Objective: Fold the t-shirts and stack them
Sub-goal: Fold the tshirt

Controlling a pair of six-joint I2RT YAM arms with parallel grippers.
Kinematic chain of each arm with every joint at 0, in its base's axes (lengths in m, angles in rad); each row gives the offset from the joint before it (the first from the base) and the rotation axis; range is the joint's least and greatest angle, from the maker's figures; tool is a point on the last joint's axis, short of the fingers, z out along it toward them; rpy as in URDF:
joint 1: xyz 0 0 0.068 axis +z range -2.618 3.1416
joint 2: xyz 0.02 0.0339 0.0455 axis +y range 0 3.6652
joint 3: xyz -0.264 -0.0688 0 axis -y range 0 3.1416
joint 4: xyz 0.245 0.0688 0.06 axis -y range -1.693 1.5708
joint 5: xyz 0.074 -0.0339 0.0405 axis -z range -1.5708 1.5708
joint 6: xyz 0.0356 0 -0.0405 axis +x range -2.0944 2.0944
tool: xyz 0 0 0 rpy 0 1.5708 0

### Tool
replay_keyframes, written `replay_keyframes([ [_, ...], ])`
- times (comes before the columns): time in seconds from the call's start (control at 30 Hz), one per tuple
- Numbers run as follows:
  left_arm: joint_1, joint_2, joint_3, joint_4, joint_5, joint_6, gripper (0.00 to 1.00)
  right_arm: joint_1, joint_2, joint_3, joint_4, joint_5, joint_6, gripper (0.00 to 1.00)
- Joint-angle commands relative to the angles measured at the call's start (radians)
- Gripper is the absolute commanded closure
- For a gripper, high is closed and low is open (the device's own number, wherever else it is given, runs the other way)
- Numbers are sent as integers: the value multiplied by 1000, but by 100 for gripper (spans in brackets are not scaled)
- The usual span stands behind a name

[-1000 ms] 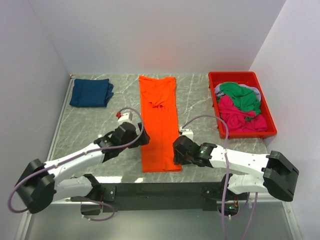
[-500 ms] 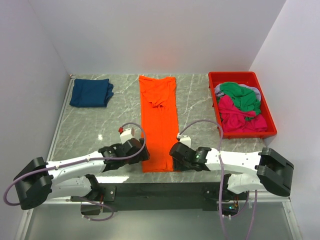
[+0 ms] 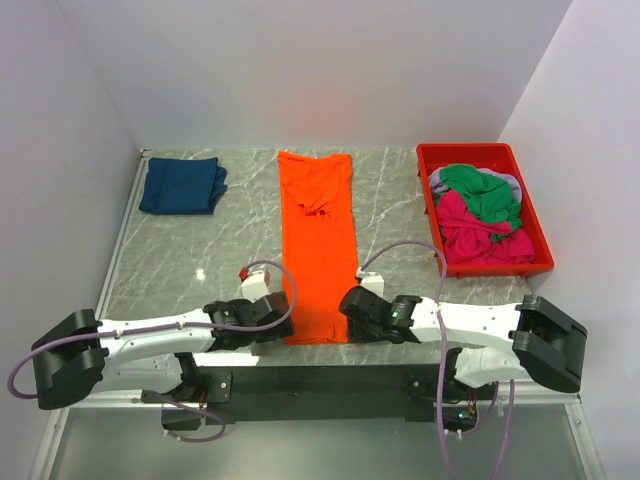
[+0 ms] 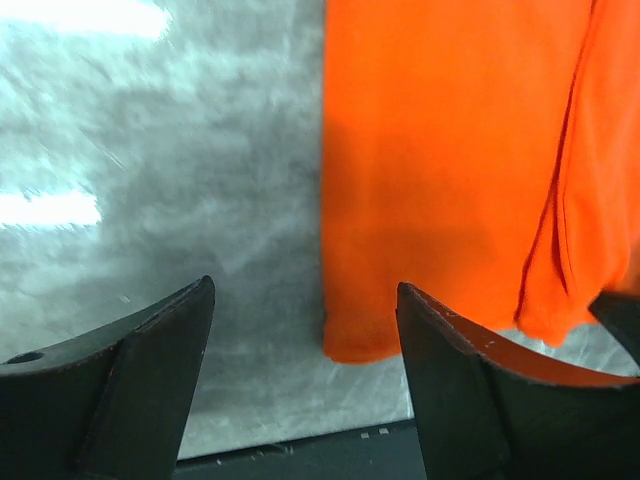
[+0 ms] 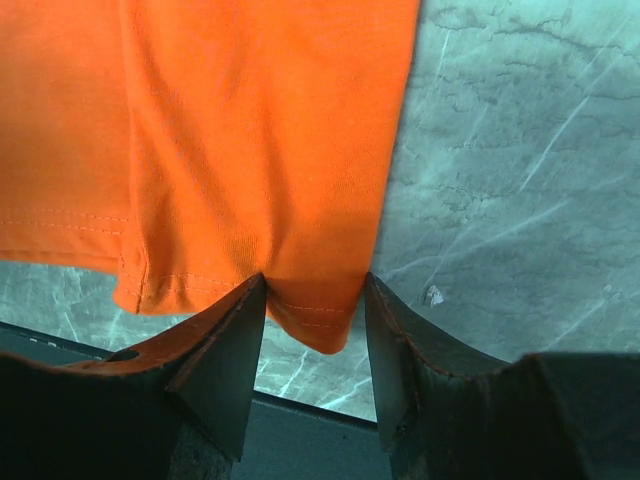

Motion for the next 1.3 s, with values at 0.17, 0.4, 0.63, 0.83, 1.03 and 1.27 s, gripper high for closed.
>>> replay_keyframes([
  [0.17,-101,5,0,-74,-21,-116,24,7,19,-28,-8,27,27,49],
  [0.4,-133,42,43,-77,-35,-122,31,7,15,-31,-3,27,28,49],
  [0.63,-165,146,98,-117,-57,-133,39,7,2,-42,0,27,34,49],
  [0.83,-178,173,99,-91,-54,-129,61,8,-7,-52,1,30,37,49],
  [1.03,-179,194,96,-78,-49,-129,81,7,-13,-60,9,28,42,51],
  [1.27,-182,202,72,-21,-23,-115,90,8,-25,-60,6,33,43,55],
])
